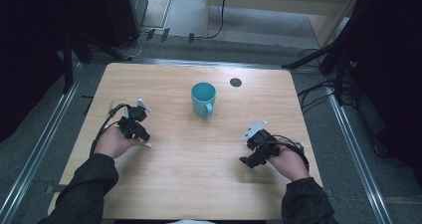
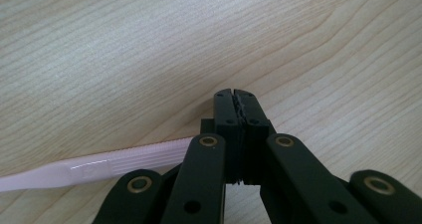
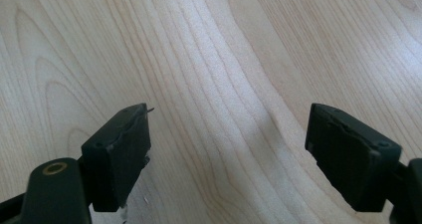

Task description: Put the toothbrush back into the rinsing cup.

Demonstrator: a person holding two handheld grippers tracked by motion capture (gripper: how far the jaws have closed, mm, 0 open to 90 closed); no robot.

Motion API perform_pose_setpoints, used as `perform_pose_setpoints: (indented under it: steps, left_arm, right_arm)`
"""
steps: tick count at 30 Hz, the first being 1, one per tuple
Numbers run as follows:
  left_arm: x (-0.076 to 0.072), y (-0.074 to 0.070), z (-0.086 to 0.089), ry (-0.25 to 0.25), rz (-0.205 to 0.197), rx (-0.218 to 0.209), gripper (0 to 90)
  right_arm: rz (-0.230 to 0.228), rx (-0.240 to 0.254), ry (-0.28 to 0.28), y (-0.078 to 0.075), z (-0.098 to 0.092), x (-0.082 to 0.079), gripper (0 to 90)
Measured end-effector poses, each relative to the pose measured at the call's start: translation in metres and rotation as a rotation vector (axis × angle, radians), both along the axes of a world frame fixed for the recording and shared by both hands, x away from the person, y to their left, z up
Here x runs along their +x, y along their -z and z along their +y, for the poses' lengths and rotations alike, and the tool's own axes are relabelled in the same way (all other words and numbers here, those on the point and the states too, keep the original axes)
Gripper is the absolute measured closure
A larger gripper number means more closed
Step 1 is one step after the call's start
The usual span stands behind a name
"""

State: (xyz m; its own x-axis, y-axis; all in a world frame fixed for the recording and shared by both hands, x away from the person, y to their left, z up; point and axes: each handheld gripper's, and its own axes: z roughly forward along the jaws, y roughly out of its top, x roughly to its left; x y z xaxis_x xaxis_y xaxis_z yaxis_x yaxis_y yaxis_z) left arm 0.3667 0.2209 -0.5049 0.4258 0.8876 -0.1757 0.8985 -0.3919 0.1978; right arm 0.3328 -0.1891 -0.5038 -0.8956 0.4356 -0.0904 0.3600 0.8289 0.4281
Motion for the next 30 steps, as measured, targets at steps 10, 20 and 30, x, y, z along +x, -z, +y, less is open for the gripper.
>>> perform_pose_setpoints:
  steps: [10, 20, 30]
  left_arm:
    - [-0.007, 0.0, 0.001, 0.006, 0.008, 0.022, 89.1]
    - [-0.016, 0.0, 0.009, -0.01, 0.029, 0.012, 89.1]
    - [-0.027, 0.0, 0.019, -0.031, 0.043, 0.007, 89.0]
  right_arm:
    - [-0.008, 0.002, 0.003, -0.001, -0.001, 0.0, 17.8]
    - [-0.009, 0.009, 0.007, -0.002, -0.002, 0.0, 17.8]
    - [-0.011, 0.012, 0.007, -0.003, -0.001, 0.002, 17.8]
